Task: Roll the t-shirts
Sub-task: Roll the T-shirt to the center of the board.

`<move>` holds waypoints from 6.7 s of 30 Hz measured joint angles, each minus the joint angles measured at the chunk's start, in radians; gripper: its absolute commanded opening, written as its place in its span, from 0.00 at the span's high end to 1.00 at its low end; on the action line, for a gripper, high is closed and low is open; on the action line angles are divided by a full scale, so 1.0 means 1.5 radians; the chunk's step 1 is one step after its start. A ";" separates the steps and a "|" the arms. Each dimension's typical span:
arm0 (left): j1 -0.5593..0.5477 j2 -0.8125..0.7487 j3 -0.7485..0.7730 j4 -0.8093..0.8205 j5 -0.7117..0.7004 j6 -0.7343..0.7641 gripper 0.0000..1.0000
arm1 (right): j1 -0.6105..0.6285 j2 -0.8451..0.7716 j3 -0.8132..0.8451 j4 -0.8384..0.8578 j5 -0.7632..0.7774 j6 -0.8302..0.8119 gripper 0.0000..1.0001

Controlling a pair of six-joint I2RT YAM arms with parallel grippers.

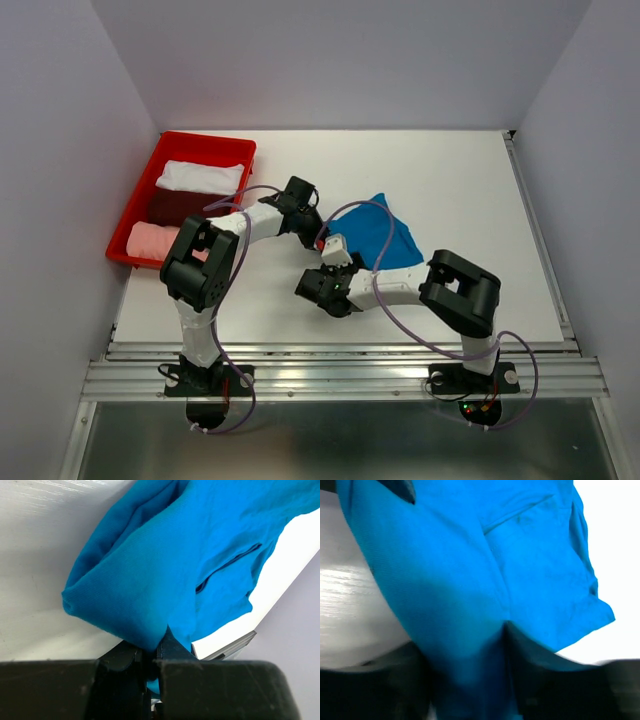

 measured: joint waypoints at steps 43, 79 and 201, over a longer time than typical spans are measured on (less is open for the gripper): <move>0.055 -0.168 -0.030 0.017 -0.029 0.093 0.27 | -0.204 -0.269 -0.240 0.325 -0.629 0.070 0.99; 0.002 -0.099 -0.011 0.028 0.001 0.176 1.00 | -0.341 -0.309 -0.390 0.494 -0.852 0.211 0.50; 0.131 -0.075 0.041 -0.061 0.004 0.295 0.28 | -0.011 -0.115 -0.097 -0.011 -0.147 -0.119 0.94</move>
